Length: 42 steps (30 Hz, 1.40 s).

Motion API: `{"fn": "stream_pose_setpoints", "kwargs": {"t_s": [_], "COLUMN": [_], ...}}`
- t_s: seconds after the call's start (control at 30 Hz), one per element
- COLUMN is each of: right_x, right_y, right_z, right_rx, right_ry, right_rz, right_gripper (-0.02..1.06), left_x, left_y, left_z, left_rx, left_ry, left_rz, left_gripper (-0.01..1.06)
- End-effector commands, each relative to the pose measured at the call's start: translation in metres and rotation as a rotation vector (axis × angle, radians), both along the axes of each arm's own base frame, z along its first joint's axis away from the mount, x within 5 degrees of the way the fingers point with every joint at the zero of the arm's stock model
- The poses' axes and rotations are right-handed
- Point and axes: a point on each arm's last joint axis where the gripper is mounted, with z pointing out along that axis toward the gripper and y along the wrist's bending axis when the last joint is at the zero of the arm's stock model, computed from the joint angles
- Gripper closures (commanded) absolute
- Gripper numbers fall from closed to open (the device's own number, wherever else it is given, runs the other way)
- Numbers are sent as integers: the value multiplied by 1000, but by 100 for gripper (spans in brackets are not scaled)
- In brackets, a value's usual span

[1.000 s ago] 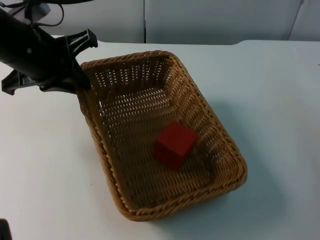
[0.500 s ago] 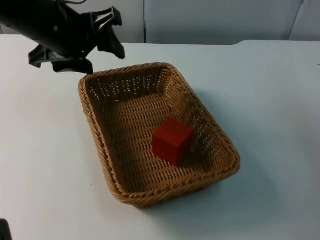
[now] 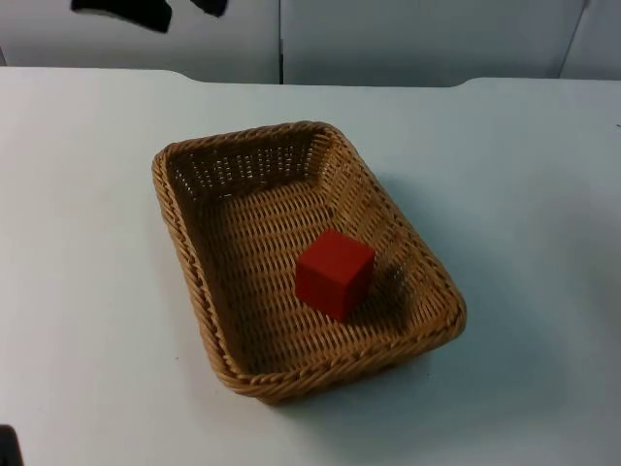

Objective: Pick up the basket with the left hand and place the cube into the basket with the right hand.

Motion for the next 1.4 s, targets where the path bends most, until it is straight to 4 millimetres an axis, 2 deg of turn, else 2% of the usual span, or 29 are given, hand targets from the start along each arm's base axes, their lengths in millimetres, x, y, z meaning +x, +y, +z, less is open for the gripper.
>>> {"fn": "stream_pose_setpoints", "kwargs": {"t_s": [0.0, 0.1, 0.13, 0.3, 0.33, 0.37, 0.47, 0.5, 0.63, 0.67, 0.7, 0.77, 0.8, 0.83, 1.0, 1.03, 1.17, 1.2, 1.33, 1.37], "right_x": [1, 2, 2, 4, 4, 3, -1, -1, -22, -22, -30, -58, -69, -69, -144, -144, -203, -203, -265, -265], "right_y": [-2, -3, -3, -6, -6, -6, -9, -9, -15, -15, -16, -18, -20, -20, -17, -17, -7, -7, 4, 4], "right_z": [6, 7, 7, 9, 9, 10, 23, 23, 58, 58, 67, 89, 92, 92, 95, 95, 99, 99, 91, 91], "right_rx": [-4, -10, -10, -5, -5, -10, -26, -26, -94, -94, -118, -127, -140, -140, -150, -150, -117, -117, -165, -165], "right_ry": [-28, -39, -39, -60, -60, -68, -109, -109, -195, -195, -210, -245, -257, -257, -388, -388, -547, -547, -641, -641], "right_rz": [-15, -25, -25, -69, -69, -71, -118, -118, -218, -218, -242, -346, -382, -382, -526, -526, -561, -561, -537, -537], "right_gripper": [105, 105, 105, 105, 105, 105, 105, 105, 105, 105, 105, 105, 105, 105, 105, 105, 105, 105, 105, 105], "left_x": [-7, -25, -25, -68, -68, -80, -115, -115, -167, -167, -181, -215, -230, -230, -296, -296, -332, -332, -353, -353], "left_y": [13, 50, 50, 92, 92, 97, 108, 108, 110, 110, 108, 103, 101, 101, 87, 87, 79, 79, 77, 77], "left_z": [16, 46, 46, 87, 87, 95, 110, 110, 125, 125, 127, 128, 129, 129, 129, 129, 116, 116, 94, 94], "left_rx": [6, 90, 90, 250, 250, 271, 308, 308, 327, 327, 328, 327, 324, 324, 298, 298, 312, 312, 320, 320], "left_ry": [18, 28, 28, -28, -28, -50, -92, -92, -177, -177, -210, -302, -348, -348, -514, -514, -474, -474, -446, -446], "left_rz": [23, 150, 150, 286, 286, 306, 348, 348, 396, 396, 406, 422, 436, 436, 428, 428, 331, 331, 312, 312], "left_gripper": [53, 73, 73, 100, 100, 105, 105, 105, 105, 105, 105, 105, 105, 105, 105, 105, 105, 105, 105, 105]}}
